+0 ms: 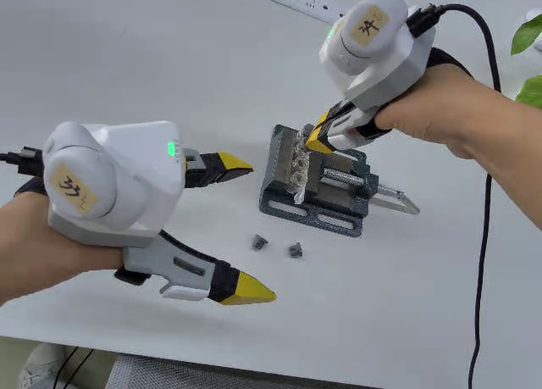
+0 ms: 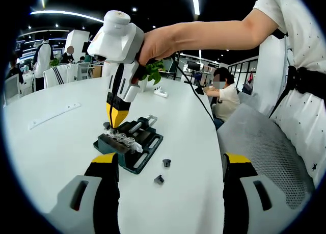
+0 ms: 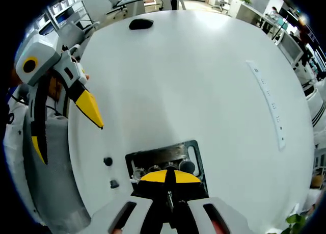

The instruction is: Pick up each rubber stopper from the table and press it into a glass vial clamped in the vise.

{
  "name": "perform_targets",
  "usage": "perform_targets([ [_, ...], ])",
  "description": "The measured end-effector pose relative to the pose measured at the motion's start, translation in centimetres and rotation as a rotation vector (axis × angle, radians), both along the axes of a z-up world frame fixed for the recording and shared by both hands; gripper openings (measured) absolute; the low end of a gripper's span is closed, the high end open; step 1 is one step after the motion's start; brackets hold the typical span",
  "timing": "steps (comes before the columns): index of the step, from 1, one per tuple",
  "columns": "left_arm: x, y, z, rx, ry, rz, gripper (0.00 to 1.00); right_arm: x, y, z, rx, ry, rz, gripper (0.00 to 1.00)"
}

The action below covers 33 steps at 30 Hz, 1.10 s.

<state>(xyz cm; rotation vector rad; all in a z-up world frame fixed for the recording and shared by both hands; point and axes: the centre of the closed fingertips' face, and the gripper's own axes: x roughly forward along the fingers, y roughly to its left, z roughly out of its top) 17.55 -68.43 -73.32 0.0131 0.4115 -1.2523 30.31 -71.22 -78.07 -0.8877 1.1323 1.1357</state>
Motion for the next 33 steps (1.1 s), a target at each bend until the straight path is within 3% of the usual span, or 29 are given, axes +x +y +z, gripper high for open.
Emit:
perform_targets([
  [20, 0.07, 0.17, -0.03, -0.001, 0.002, 0.008, 0.83, -0.01, -0.05, -0.15, -0.012, 0.02, -0.029, 0.0],
  [33, 0.05, -0.2, 0.13, 0.006, -0.007, -0.001, 0.83, -0.33, -0.12, -0.2, -0.019, 0.009, -0.007, 0.0],
])
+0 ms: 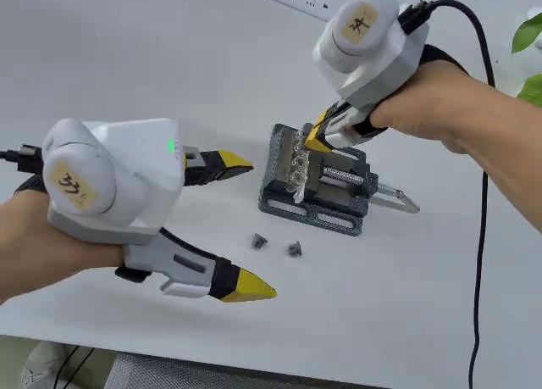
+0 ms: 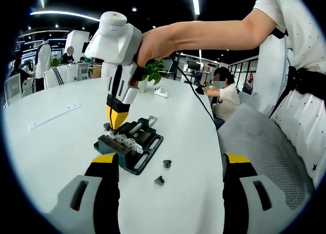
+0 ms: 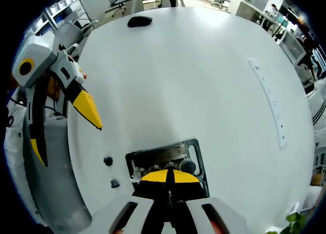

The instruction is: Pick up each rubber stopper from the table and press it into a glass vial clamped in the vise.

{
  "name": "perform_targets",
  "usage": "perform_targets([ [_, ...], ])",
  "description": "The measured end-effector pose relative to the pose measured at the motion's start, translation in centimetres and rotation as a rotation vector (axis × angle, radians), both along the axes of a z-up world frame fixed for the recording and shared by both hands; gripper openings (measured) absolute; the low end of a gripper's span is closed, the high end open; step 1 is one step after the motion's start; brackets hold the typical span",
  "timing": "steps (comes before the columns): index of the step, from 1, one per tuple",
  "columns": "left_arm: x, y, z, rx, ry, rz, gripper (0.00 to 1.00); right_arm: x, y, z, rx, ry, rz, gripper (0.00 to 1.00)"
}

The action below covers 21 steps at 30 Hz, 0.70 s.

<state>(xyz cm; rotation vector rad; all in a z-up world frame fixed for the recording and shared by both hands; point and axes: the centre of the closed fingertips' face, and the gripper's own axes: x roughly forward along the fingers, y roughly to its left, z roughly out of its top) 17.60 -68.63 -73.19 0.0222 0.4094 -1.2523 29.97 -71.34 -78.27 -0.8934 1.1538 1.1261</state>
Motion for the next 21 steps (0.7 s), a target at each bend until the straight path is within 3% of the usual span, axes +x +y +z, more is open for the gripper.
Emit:
perform_targets([
  [6, 0.02, 0.09, 0.17, 0.007, 0.0, -0.003, 0.83, 0.33, -0.09, 0.15, 0.075, -0.003, -0.047, 0.0],
  [15, 0.3, 0.38, 0.66, 0.024, -0.011, 0.002, 0.83, 0.31, -0.21, 0.34, 0.122, -0.02, -0.079, 0.0],
  [19, 0.16, 0.35, 0.72, 0.031, -0.01, 0.004, 0.83, -0.26, 0.09, 0.37, 0.158, 0.011, -0.096, 0.0],
  [21, 0.07, 0.35, 0.7, 0.036, -0.011, 0.002, 0.83, -0.07, -0.23, 0.34, 0.153, -0.006, -0.094, 0.0],
])
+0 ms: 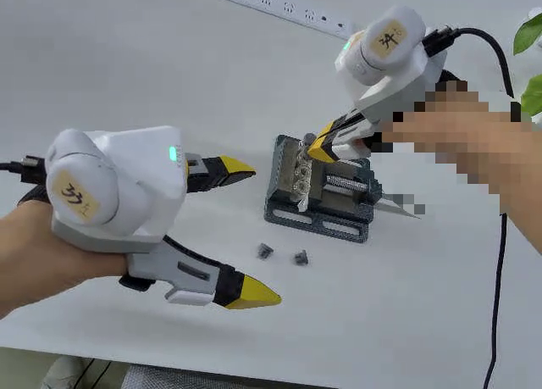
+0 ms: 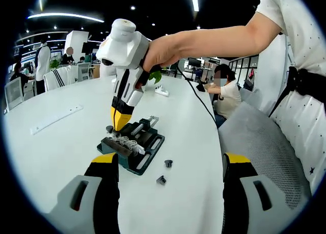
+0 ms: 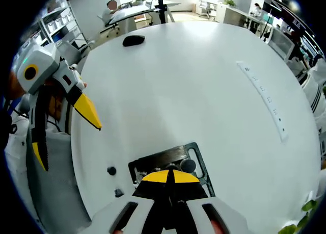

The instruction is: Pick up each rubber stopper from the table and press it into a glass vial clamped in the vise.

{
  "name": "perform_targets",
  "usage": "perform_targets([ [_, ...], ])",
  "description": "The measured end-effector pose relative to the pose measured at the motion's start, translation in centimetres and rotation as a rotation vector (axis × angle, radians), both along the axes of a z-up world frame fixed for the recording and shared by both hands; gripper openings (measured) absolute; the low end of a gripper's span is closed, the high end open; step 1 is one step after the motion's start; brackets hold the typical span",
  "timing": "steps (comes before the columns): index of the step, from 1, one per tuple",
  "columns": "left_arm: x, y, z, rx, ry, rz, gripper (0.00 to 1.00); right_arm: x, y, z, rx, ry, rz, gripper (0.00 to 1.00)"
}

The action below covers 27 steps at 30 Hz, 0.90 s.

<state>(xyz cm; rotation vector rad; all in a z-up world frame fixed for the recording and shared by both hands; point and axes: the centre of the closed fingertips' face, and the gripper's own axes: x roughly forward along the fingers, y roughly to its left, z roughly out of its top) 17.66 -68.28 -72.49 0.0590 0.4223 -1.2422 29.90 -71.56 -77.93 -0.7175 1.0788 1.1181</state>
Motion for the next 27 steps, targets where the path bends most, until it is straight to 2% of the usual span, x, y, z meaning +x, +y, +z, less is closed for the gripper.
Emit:
perform_targets([
  [15, -0.1, -0.1, 0.6, 0.019, -0.01, 0.006, 0.85, 0.2, -1.1, 2.0, 0.079, -0.029, -0.051, 0.01],
  [27, -0.2, 0.2, 1.2, 0.047, -0.019, 0.022, 0.87, -1.7, -1.8, 4.2, 0.208, -0.042, -0.098, 0.15],
])
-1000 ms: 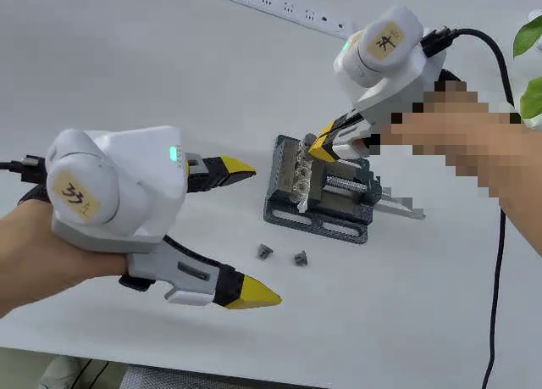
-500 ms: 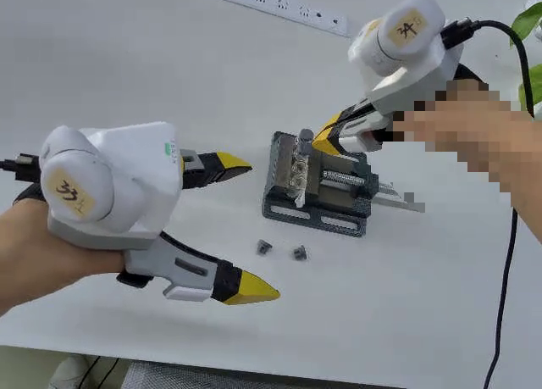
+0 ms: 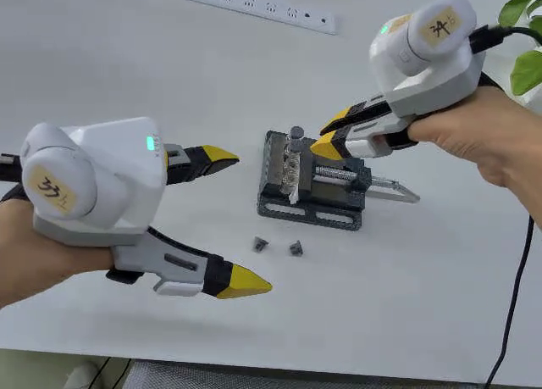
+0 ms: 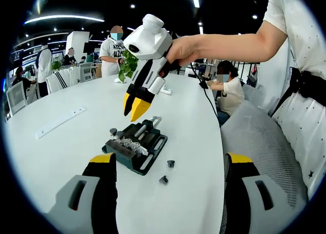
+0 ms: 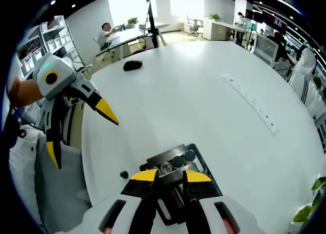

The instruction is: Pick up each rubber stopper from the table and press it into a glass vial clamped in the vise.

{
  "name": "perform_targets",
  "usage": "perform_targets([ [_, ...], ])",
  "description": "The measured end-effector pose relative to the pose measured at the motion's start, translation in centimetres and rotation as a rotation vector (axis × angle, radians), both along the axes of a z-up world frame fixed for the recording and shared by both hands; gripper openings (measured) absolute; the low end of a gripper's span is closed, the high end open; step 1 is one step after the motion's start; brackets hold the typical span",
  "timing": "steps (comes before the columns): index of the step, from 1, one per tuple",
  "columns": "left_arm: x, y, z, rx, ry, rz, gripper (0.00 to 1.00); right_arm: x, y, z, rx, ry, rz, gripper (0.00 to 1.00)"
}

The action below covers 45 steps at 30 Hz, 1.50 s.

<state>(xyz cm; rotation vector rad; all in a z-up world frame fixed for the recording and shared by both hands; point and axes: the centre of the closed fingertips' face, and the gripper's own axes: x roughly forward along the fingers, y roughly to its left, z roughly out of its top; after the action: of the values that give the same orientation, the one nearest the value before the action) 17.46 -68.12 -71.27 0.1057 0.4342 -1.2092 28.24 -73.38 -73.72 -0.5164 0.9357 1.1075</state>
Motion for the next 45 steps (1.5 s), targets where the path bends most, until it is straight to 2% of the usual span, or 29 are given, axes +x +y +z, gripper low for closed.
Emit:
perform_targets([
  [5, 0.1, 0.2, 0.3, 0.011, -0.009, 0.009, 0.88, -1.0, -0.6, 0.7, 0.042, -0.022, 0.016, 0.27],
  [9, 0.0, 0.3, 0.3, 0.028, -0.018, 0.011, 0.9, -1.6, -1.2, 1.0, 0.062, -0.043, 0.03, 0.33],
  [17, -0.2, 0.7, 0.4, 0.041, -0.022, 0.028, 0.92, -3.2, -2.6, 1.2, 0.126, -0.047, 0.039, 0.4],
  [22, -0.4, 0.8, 0.7, 0.048, -0.024, 0.04, 0.94, -4.8, -2.9, 1.5, 0.189, -0.066, 0.081, 0.46],
  [30, -0.6, 1.2, 0.4, 0.063, -0.022, 0.049, 0.96, -7.3, -3.5, 2.0, 0.277, -0.068, 0.109, 0.59],
  [32, -0.6, 1.3, 0.5, 0.065, -0.02, 0.053, 0.96, -7.9, -3.5, 2.1, 0.304, -0.085, 0.134, 0.61],
  [39, -0.7, 1.4, 0.5, 0.072, -0.02, 0.056, 0.96, -10.0, -4.2, 0.6, 0.322, -0.062, 0.174, 0.64],
  [41, -0.8, 1.3, 0.5, 0.073, -0.017, 0.056, 0.96, -10.5, -4.1, 0.3, 0.327, -0.072, 0.193, 0.64],
  [45, -0.8, 1.3, 0.4, 0.078, -0.013, 0.055, 0.96, -11.3, -4.2, -0.9, 0.32, -0.063, 0.222, 0.62],
])
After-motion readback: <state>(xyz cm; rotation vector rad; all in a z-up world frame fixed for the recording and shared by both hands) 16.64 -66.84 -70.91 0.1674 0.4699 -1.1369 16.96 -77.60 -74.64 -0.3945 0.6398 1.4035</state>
